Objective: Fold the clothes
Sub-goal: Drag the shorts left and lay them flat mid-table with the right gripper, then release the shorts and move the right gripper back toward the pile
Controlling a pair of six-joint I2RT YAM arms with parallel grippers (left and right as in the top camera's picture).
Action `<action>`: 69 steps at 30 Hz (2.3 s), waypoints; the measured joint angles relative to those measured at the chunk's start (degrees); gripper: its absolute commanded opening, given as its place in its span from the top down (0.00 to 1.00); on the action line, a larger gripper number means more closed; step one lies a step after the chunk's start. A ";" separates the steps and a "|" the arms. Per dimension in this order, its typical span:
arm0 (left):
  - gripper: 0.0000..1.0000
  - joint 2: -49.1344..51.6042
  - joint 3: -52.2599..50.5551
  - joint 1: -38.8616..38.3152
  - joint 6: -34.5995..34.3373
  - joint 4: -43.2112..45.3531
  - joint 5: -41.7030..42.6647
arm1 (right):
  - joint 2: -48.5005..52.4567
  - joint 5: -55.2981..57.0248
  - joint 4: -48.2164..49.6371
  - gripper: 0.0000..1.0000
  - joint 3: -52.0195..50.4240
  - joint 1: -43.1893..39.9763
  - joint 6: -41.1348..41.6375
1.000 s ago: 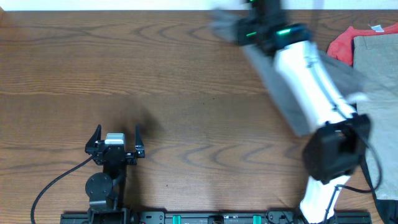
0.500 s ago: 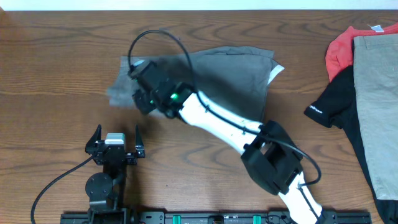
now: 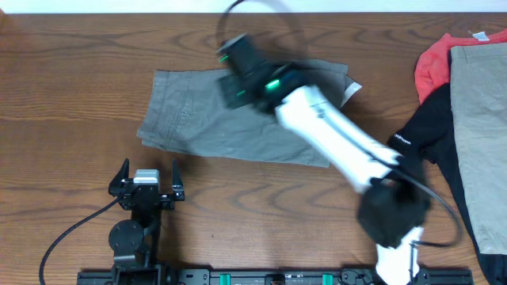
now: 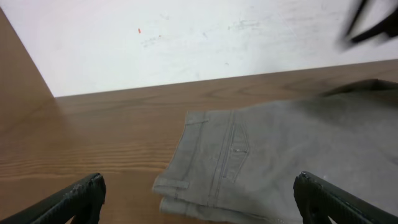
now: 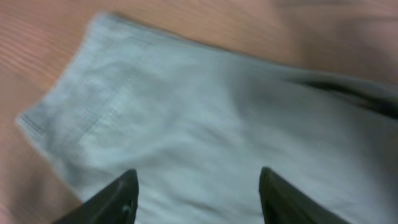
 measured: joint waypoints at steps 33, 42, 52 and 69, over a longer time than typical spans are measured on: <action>0.02 0.00 0.02 0.00 0.02 0.00 0.00 | 2.54 1.40 -21.22 0.99 -13.51 -41.55 8.09; 0.02 0.00 0.02 0.00 0.00 -0.02 0.00 | 2.38 -4.46 -7.61 0.99 -26.40 -44.85 6.47; 0.02 0.00 0.02 0.00 0.00 -0.02 0.00 | 1.31 -5.16 -7.04 0.99 -28.17 -47.36 6.49; 0.02 0.00 0.02 0.00 0.02 -0.02 0.00 | 1.77 11.37 -19.89 0.99 -29.27 -58.05 14.86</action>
